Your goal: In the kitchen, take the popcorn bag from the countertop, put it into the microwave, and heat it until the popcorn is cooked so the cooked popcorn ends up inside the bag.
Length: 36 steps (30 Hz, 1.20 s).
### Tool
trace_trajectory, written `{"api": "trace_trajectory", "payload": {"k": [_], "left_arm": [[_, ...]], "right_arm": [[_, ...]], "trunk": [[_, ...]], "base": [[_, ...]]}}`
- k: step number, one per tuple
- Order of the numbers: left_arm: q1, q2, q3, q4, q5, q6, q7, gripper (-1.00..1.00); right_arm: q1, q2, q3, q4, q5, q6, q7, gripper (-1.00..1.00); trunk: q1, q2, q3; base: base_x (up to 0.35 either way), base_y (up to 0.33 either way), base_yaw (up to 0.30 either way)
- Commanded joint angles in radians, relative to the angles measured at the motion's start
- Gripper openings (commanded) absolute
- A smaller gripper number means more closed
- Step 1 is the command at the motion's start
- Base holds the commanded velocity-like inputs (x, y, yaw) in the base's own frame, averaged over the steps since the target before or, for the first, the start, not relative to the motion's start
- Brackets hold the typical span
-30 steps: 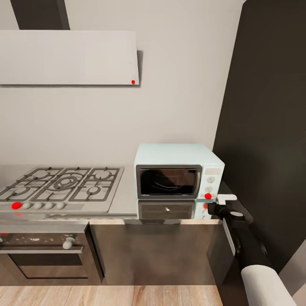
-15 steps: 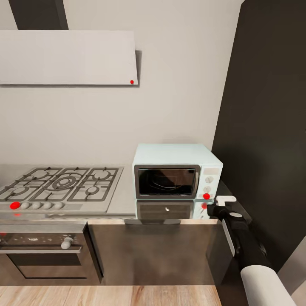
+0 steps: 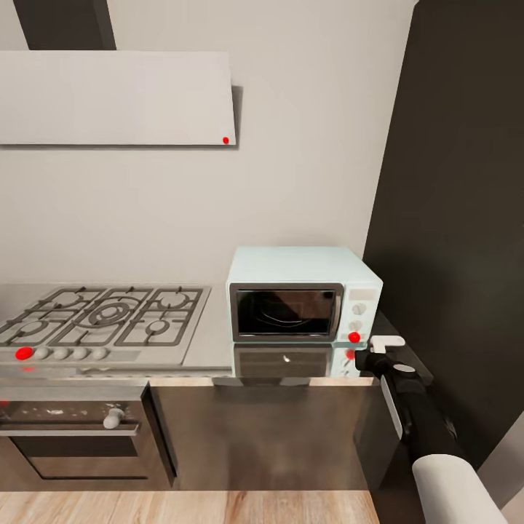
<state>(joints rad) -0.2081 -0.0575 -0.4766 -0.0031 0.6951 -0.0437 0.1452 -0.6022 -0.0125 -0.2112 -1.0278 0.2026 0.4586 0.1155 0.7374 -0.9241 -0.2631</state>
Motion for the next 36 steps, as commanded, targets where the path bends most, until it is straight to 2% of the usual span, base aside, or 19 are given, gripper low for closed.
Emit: {"api": "trace_trajectory", "payload": {"k": [1,12,31,36], "left_arm": [[-0.001,0.000,-0.008,0.000,0.008,-0.002,0.004,1.00],[-0.001,0.001,-0.008,0.000,0.008,-0.002,0.004,1.00],[-0.001,0.001,-0.009,0.000,0.008,-0.002,0.004,1.00],[-0.001,0.001,-0.008,0.000,0.008,-0.002,0.004,1.00]], "right_arm": [[-0.001,0.001,-0.002,-0.002,0.011,0.005,0.009,-1.00],[-0.001,0.000,-0.002,-0.002,0.011,0.005,0.009,-1.00],[-0.001,-0.002,-0.004,0.075,0.017,-0.041,0.007,-1.00],[-0.001,-0.030,-0.004,0.075,0.014,-0.041,0.009,-1.00]], "trunk": [[0.000,-0.001,-0.001],[0.000,-0.001,-0.001],[0.000,-0.001,-0.001],[0.000,-0.001,-0.001]], "base": [[0.045,0.000,0.000],[0.162,0.000,0.000],[0.172,0.000,0.000],[0.011,0.000,0.000]]}}
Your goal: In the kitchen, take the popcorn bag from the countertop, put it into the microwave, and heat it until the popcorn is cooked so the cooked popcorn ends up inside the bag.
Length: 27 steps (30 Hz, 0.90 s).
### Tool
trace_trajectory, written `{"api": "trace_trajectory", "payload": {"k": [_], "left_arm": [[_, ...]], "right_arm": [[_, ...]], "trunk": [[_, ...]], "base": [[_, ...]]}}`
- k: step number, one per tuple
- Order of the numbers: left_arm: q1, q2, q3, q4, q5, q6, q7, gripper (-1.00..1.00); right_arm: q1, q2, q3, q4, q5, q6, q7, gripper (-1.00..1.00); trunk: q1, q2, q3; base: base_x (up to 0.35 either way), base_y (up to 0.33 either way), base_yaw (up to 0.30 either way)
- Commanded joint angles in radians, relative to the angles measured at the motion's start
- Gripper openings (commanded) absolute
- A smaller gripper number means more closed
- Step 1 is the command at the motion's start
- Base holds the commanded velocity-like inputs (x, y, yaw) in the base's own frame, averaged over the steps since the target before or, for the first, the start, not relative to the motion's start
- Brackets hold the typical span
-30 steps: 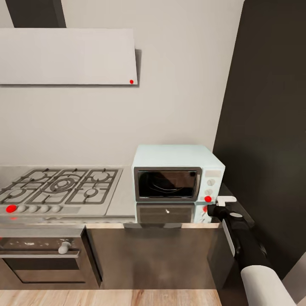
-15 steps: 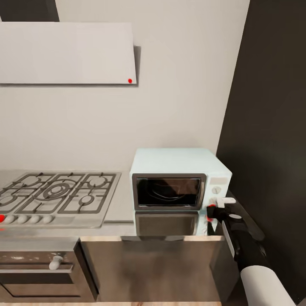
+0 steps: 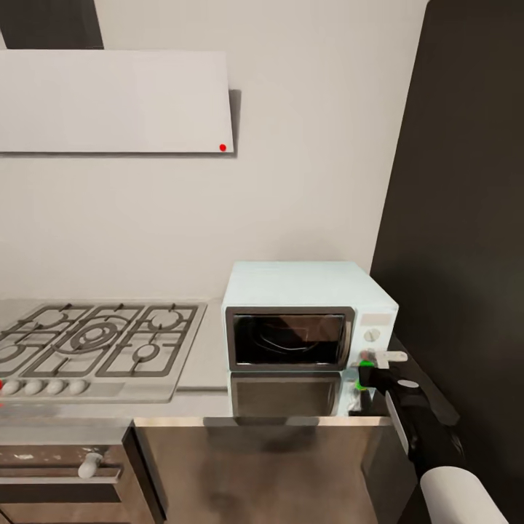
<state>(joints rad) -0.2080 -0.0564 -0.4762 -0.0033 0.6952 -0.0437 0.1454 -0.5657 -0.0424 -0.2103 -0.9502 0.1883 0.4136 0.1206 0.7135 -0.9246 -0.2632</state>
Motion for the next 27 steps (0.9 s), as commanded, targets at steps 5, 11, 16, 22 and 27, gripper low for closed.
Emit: {"api": "trace_trajectory", "payload": {"k": [5,11,16,22,27], "left_arm": [[-0.001,0.000,-0.010,0.000,0.007,-0.004,0.003,1.00],[-0.001,-0.002,-0.010,0.000,0.007,-0.005,0.003,1.00],[-0.001,-0.002,-0.010,0.000,0.006,-0.005,0.004,1.00],[-0.001,-0.002,-0.010,0.000,0.006,-0.005,0.004,1.00],[-0.001,-0.002,-0.010,0.000,0.006,-0.005,0.004,1.00]], "right_arm": [[-0.037,-0.002,-0.004,-0.002,0.028,0.004,0.004,-1.00],[-0.037,-0.002,-0.004,-0.002,0.028,0.004,0.004,-1.00],[-0.037,-0.002,-0.004,-0.002,0.029,0.004,0.004,-1.00],[-0.037,-0.001,-0.003,-0.021,0.030,0.006,0.007,-1.00],[-0.037,0.008,-0.003,-0.115,0.029,0.075,0.008,-1.00]], "trunk": [[0.024,0.000,-0.001],[0.024,0.000,-0.001],[0.024,0.000,-0.001],[0.024,0.000,-0.001],[0.024,0.000,-0.001]], "base": [[-0.037,0.000,0.000],[-0.319,0.000,0.000],[-0.345,0.000,0.000],[-0.345,0.000,0.000],[-0.345,0.000,0.000]]}}
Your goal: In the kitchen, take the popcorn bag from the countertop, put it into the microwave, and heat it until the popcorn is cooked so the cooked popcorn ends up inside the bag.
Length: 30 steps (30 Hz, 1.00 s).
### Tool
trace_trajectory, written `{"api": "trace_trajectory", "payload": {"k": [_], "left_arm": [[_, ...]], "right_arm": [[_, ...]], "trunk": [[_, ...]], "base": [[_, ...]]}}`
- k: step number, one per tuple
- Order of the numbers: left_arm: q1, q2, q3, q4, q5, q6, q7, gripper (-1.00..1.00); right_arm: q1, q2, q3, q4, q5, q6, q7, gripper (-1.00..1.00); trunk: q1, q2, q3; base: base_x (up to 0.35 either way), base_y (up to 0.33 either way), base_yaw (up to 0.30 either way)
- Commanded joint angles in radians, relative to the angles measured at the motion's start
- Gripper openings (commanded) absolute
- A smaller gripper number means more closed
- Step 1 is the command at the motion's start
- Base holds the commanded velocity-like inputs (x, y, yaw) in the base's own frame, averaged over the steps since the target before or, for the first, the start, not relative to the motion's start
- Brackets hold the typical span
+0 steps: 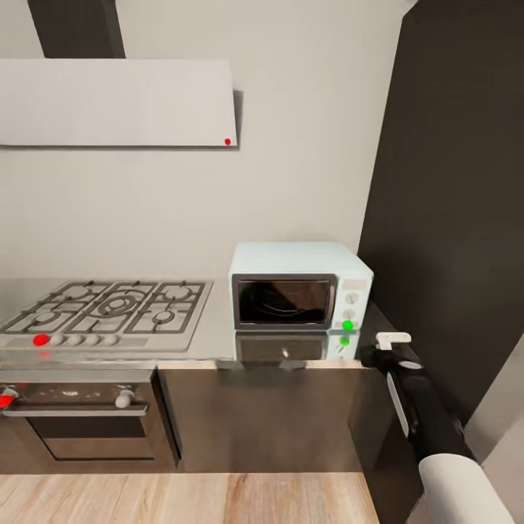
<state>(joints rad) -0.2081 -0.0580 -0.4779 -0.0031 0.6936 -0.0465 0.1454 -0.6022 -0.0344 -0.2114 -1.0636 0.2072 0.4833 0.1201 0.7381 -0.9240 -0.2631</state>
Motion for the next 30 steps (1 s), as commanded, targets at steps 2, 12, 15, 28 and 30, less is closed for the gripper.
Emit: {"api": "trace_trajectory", "payload": {"k": [2,12,15,28,30], "left_arm": [[-0.001,0.000,-0.008,0.000,0.008,-0.002,0.003,1.00],[-0.001,0.001,-0.007,0.000,0.009,-0.001,0.003,1.00],[-0.001,0.001,-0.007,0.000,0.010,-0.001,0.003,1.00],[-0.001,0.001,-0.007,0.000,0.011,-0.001,0.004,1.00],[-0.001,0.001,-0.007,0.000,0.011,-0.001,0.003,1.00]], "right_arm": [[0.003,0.000,-0.002,-0.034,0.012,0.060,0.009,-1.00],[0.024,0.002,-0.002,0.008,0.005,0.126,0.008,-1.00],[0.024,0.003,-0.002,0.110,0.006,0.117,0.008,-1.00],[0.022,-0.025,0.003,0.947,0.014,-0.319,-0.009,-1.00],[0.017,-0.064,0.007,1.044,0.019,-0.421,-0.011,-1.00]], "trunk": [[-0.001,-0.001,-0.001],[-0.001,-0.001,-0.001],[-0.001,-0.001,-0.001],[-0.001,-0.001,-0.001],[-0.001,-0.001,-0.001]], "base": [[-0.344,0.000,0.000],[-0.301,0.000,0.000],[-0.043,0.000,0.000],[-0.002,0.000,0.000],[0.000,0.000,0.000]]}}
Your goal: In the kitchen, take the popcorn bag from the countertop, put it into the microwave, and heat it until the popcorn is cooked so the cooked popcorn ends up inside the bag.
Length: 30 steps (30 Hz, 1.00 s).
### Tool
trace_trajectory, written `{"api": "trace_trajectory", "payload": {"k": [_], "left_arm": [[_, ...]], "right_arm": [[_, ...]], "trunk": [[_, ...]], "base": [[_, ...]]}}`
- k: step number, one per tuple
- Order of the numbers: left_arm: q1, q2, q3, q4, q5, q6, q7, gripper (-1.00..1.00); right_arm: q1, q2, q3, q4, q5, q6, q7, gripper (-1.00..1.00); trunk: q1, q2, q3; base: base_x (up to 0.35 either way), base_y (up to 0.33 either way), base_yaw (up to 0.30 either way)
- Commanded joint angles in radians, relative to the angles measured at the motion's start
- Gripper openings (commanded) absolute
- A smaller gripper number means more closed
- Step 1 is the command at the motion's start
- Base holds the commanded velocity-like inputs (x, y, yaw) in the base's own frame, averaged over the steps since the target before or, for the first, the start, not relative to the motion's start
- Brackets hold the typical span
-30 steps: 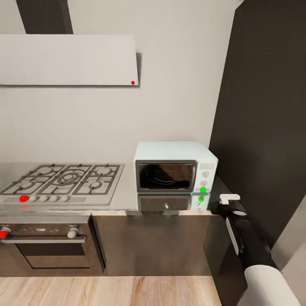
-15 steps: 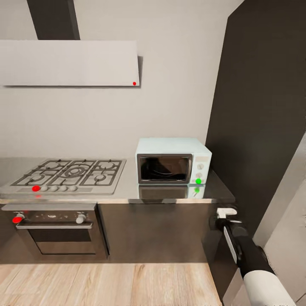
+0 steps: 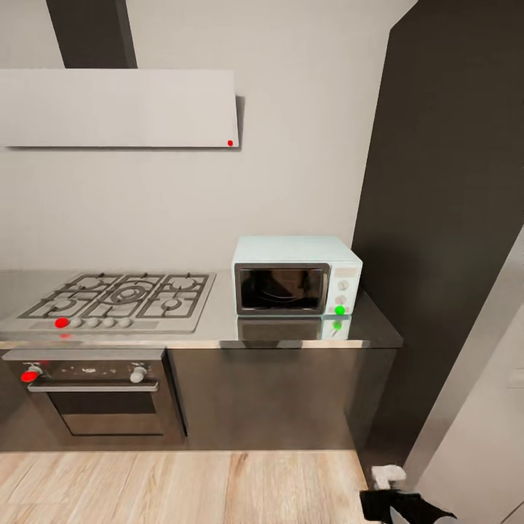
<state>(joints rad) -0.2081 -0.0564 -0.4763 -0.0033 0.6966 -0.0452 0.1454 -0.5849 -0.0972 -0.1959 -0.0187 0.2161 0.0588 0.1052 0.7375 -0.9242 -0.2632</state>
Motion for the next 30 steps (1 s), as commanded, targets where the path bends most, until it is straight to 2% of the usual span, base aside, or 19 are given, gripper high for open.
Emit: {"api": "trace_trajectory", "payload": {"k": [1,2,4,6,10,11,30], "left_arm": [[-0.001,0.000,-0.008,0.000,0.007,-0.002,0.004,1.00],[-0.001,0.000,-0.008,0.000,0.007,-0.002,0.004,1.00],[-0.001,0.000,-0.008,0.000,0.007,-0.002,0.003,1.00],[-0.001,0.000,-0.008,0.000,0.007,-0.002,0.003,1.00],[-0.001,-0.001,-0.008,0.000,0.007,-0.002,0.004,1.00],[-0.001,0.086,-0.014,-0.007,-0.006,-0.003,0.004,1.00],[-0.001,0.087,-0.018,-0.007,-0.007,-0.002,0.004,1.00]], "right_arm": [[0.018,-0.015,-0.008,0.024,0.014,-0.027,0.004,-1.00],[0.071,-0.024,-0.007,0.041,0.017,-0.047,0.005,-1.00],[0.140,-0.026,-0.007,0.047,0.018,-0.059,0.004,-1.00],[0.256,-0.025,-0.007,0.050,0.020,-0.080,0.002,-1.00],[0.321,-0.026,-0.007,0.051,0.019,-0.116,0.003,-1.00],[0.441,0.057,-0.010,0.036,0.019,-0.217,-0.002,-1.00],[0.441,0.057,-0.010,0.036,0.020,-0.217,-0.002,-1.00]], "trunk": [[0.000,-0.001,-0.001],[0.000,-0.001,-0.001],[0.000,-0.001,-0.001],[0.000,-0.001,-0.001],[0.000,-0.001,-0.001],[0.000,-0.001,-0.001],[0.000,-0.001,-0.001]], "base": [[0.000,0.000,0.000],[0.000,0.000,0.000],[0.000,0.000,0.000],[0.000,0.000,0.000],[0.000,0.000,0.000],[0.000,0.000,0.000],[0.000,0.000,0.000]]}}
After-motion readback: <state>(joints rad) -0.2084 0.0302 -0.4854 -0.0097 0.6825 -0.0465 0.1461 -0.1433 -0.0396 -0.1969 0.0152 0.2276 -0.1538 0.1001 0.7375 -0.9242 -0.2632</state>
